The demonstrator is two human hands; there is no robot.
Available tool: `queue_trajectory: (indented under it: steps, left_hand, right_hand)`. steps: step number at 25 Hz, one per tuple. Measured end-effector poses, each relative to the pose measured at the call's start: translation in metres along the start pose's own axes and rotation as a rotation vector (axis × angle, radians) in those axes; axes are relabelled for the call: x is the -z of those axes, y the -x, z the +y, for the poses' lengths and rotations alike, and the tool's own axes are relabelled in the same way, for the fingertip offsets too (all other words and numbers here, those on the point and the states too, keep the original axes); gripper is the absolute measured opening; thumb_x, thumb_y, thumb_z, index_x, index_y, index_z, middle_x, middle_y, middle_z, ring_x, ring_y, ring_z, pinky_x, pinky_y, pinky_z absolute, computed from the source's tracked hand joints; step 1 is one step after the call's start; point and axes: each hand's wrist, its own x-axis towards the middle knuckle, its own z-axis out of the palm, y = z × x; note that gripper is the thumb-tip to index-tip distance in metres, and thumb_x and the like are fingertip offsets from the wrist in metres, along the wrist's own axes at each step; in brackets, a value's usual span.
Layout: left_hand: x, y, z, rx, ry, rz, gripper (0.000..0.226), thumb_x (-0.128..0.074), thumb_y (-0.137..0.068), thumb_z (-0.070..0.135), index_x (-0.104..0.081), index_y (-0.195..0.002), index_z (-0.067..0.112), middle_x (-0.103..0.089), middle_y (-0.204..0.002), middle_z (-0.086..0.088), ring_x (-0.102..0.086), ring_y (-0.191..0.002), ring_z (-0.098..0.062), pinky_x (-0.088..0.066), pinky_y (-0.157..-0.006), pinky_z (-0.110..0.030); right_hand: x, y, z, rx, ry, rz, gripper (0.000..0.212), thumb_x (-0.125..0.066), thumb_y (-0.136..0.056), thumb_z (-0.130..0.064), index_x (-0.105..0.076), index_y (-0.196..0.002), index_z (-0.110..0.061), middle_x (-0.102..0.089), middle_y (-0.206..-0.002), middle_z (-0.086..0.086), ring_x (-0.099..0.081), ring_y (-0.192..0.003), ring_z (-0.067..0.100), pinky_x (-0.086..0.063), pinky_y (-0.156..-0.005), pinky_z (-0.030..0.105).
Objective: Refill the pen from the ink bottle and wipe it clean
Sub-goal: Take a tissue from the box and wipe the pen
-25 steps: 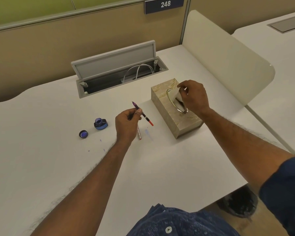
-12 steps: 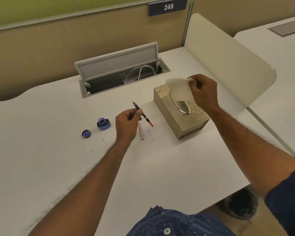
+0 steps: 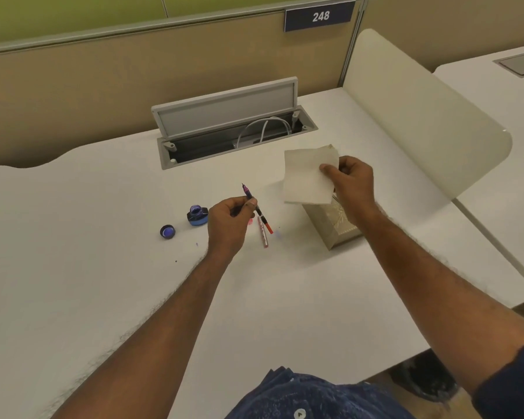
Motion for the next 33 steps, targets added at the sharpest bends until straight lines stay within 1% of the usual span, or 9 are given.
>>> queue_trajectory:
  steps: [3,6,9,11,14,22,25,29,33]
  left_hand:
    - [0.01,0.004,0.0,-0.008,-0.027,0.005,0.013,-0.066,-0.088,0.025,-0.07,-0.097,0.017,-0.07,-0.078,0.01,-0.068,-0.073,-0.004,-0.047,-0.062,-0.004]
    - [0.02,0.006,-0.001,-0.021,-0.084,0.0,0.013,-0.067,-0.088,0.025,-0.071,-0.095,0.015,-0.069,-0.076,0.011,-0.067,-0.072,-0.003,-0.049,-0.064,-0.007]
    - [0.03,0.007,-0.002,-0.065,-0.139,-0.015,0.016,-0.068,-0.086,0.025,-0.073,-0.095,0.012,-0.071,-0.079,0.006,-0.068,-0.076,-0.007,-0.053,-0.071,-0.012]
    - [0.035,0.008,-0.001,-0.097,-0.193,-0.013,0.019,-0.069,-0.085,0.024,-0.073,-0.098,0.011,-0.069,-0.078,0.01,-0.066,-0.074,-0.002,-0.05,-0.067,-0.007]
    - [0.039,0.009,0.001,-0.147,-0.279,-0.026,0.022,-0.07,-0.085,0.026,-0.074,-0.1,0.011,-0.066,-0.079,0.011,-0.064,-0.073,-0.001,-0.044,-0.063,-0.004]
    - [0.051,0.008,0.005,-0.22,-0.384,-0.039,0.02,-0.071,-0.082,0.025,-0.077,-0.097,0.013,-0.072,-0.079,0.004,-0.062,-0.068,0.002,-0.042,-0.061,0.002]
    - [0.053,0.009,0.007,-0.192,-0.382,-0.063,0.02,-0.071,-0.083,0.024,-0.076,-0.097,0.012,-0.068,-0.076,0.007,-0.061,-0.068,0.003,-0.04,-0.061,0.004]
    - [0.058,0.009,0.01,-0.148,-0.326,-0.112,0.018,-0.069,-0.085,0.024,-0.077,-0.096,0.012,-0.07,-0.075,0.007,-0.065,-0.07,0.0,-0.047,-0.066,-0.005]
    - [0.06,0.007,0.012,-0.083,-0.273,-0.164,0.018,-0.065,-0.087,0.026,-0.077,-0.094,0.014,-0.071,-0.073,0.006,-0.065,-0.069,0.002,-0.051,-0.07,-0.013]
  right_hand:
    - [-0.023,0.021,0.007,-0.053,-0.006,-0.049,0.015,-0.066,-0.083,-0.006,-0.063,-0.079,-0.019,-0.065,-0.074,-0.002,-0.064,-0.07,0.015,-0.053,-0.065,0.031]
    - [-0.047,0.035,0.014,-0.154,-0.091,-0.079,0.014,-0.063,-0.084,-0.003,-0.06,-0.08,-0.017,-0.066,-0.078,0.002,-0.064,-0.077,0.02,-0.056,-0.074,0.04]
    - [-0.071,0.05,0.02,-0.232,-0.175,-0.134,0.011,-0.061,-0.086,-0.004,-0.059,-0.087,-0.014,-0.066,-0.095,0.01,-0.064,-0.093,0.028,-0.057,-0.083,0.044]
    - [-0.086,0.059,0.022,-0.257,-0.184,-0.156,0.01,-0.061,-0.088,-0.007,-0.059,-0.096,-0.012,-0.066,-0.105,0.011,-0.064,-0.101,0.03,-0.057,-0.086,0.044]
    - [-0.102,0.065,0.025,-0.303,-0.191,-0.214,0.027,-0.058,-0.094,-0.013,-0.057,-0.121,-0.009,-0.064,-0.122,0.011,-0.064,-0.108,0.031,-0.056,-0.091,0.047]
    - [-0.114,0.071,0.027,-0.411,-0.387,-0.375,0.036,-0.047,-0.1,-0.017,-0.05,-0.134,-0.005,-0.06,-0.13,0.016,-0.061,-0.116,0.035,-0.046,-0.104,0.049]
    - [-0.11,0.076,0.024,-0.481,-0.54,-0.416,0.043,-0.033,-0.101,-0.025,-0.046,-0.137,-0.005,-0.059,-0.132,0.019,-0.061,-0.118,0.035,-0.045,-0.106,0.046]
    - [-0.104,0.073,0.023,-0.594,-0.699,-0.485,0.051,-0.023,-0.098,-0.021,-0.043,-0.14,-0.001,-0.056,-0.135,0.022,-0.059,-0.119,0.036,-0.042,-0.108,0.047]
    - [-0.106,0.072,0.02,-0.571,-0.66,-0.534,0.041,-0.036,-0.101,-0.014,-0.048,-0.137,0.001,-0.058,-0.132,0.022,-0.064,-0.112,0.034,-0.05,-0.1,0.044]
